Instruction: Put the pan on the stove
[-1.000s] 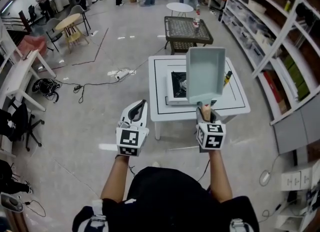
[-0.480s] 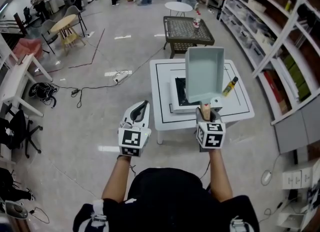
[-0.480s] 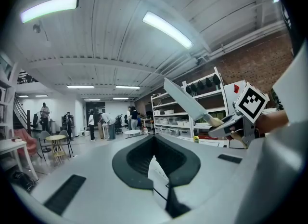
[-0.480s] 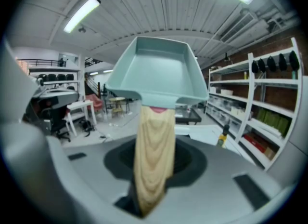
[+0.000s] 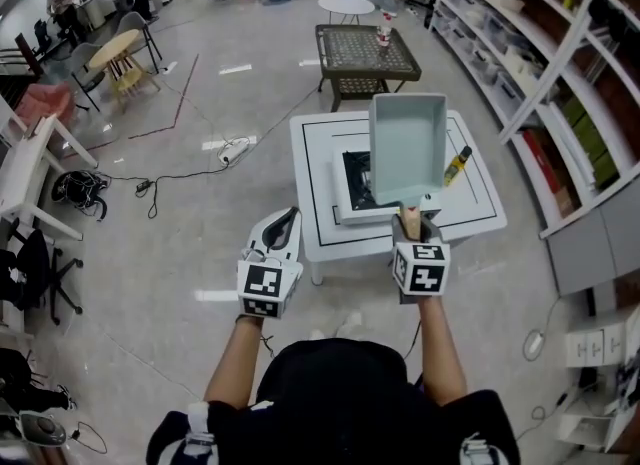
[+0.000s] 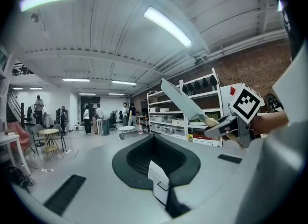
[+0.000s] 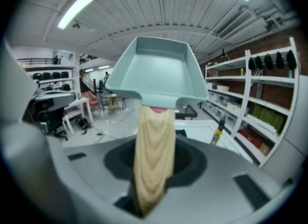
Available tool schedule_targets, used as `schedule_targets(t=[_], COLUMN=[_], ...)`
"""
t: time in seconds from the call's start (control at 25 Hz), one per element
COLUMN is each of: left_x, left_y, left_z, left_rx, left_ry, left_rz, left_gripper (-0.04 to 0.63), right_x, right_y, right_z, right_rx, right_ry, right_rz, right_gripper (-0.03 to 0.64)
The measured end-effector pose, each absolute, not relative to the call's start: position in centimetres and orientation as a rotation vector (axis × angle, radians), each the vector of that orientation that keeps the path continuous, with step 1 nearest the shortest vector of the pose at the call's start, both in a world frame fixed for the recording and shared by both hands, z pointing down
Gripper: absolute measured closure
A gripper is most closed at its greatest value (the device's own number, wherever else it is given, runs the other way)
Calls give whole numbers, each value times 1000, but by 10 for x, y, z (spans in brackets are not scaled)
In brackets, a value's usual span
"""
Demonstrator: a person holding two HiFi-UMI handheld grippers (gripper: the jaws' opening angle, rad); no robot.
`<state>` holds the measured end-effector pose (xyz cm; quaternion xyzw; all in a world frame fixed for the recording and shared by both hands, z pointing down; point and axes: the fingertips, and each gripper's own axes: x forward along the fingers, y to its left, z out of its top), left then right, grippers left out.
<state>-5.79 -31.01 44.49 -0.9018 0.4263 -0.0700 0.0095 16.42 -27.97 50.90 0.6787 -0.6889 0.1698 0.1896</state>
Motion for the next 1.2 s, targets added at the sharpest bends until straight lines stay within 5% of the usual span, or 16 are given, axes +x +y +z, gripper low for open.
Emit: schedule_targets(t=[1.2], left_x=[-40], left_y=[-343], left_z=[482], left_rx=[-2765], left_ry=[1554], left_rz=[-335], left_gripper=[571], right_x=[204], right_y=[-360], right_z=[638], right_rx=[1661], right_ry=[-1785], right_rz=[706], right_gripper=[488])
